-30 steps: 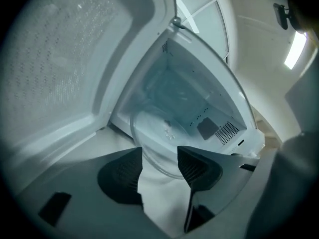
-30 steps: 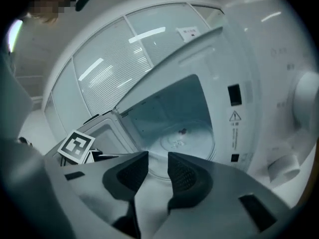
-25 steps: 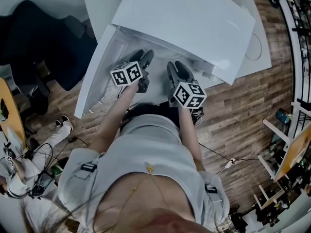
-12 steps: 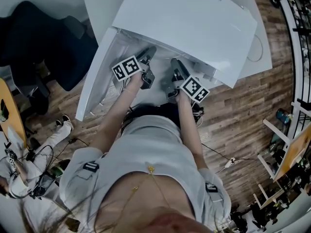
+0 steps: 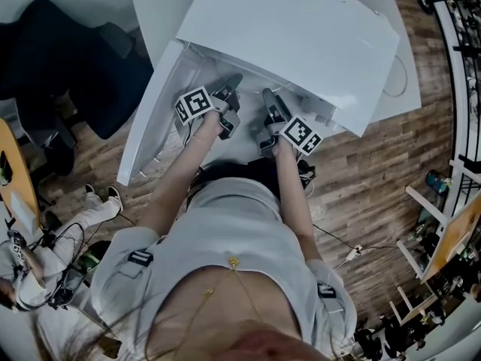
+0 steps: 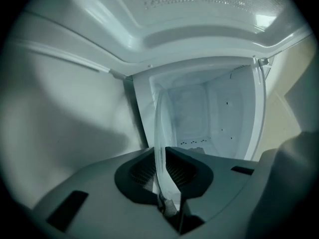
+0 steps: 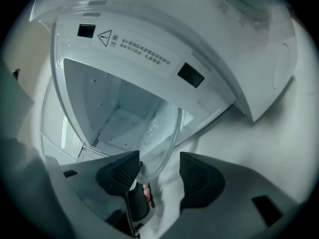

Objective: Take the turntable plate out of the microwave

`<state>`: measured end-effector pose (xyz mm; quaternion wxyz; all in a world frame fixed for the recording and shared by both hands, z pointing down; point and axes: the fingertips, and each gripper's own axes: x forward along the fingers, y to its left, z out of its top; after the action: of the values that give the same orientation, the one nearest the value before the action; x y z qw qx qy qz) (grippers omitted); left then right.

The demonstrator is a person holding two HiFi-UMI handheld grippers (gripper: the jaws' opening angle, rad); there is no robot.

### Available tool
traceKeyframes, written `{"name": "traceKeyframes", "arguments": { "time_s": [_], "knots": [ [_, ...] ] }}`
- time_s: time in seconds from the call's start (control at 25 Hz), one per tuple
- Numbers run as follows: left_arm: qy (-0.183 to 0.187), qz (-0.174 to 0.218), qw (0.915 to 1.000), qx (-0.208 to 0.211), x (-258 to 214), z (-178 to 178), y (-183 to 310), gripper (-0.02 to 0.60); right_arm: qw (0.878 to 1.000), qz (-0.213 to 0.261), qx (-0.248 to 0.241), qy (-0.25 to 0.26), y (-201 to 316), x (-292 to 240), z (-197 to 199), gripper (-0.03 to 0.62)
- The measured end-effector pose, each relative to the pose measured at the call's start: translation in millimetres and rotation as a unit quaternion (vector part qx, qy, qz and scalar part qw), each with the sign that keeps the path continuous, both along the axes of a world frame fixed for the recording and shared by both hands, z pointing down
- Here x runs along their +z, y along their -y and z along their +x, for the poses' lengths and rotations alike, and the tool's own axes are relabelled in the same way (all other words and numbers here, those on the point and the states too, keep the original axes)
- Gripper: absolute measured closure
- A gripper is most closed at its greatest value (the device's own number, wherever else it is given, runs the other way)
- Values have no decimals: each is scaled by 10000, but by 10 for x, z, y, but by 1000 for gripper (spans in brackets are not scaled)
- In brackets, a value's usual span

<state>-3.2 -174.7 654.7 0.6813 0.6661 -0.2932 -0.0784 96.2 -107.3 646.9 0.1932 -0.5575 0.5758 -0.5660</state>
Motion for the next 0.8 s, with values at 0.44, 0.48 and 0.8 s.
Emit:
{"name": "traceKeyframes", "arguments": {
  "time_s": [0.44,0.48,0.8],
  "knots": [
    [-40,-46,10000,4,-95,-204,-328,520,9998,30,98,161,-60,78,-6,362],
    [-40,-59,10000,14,-93,-216,-357,520,9997,67,115,182,-47,76,2,373],
    [17,37,10000,10,-86,-220,-474,522,9992,158,255,261,39,61,123,494]
  ]
}}
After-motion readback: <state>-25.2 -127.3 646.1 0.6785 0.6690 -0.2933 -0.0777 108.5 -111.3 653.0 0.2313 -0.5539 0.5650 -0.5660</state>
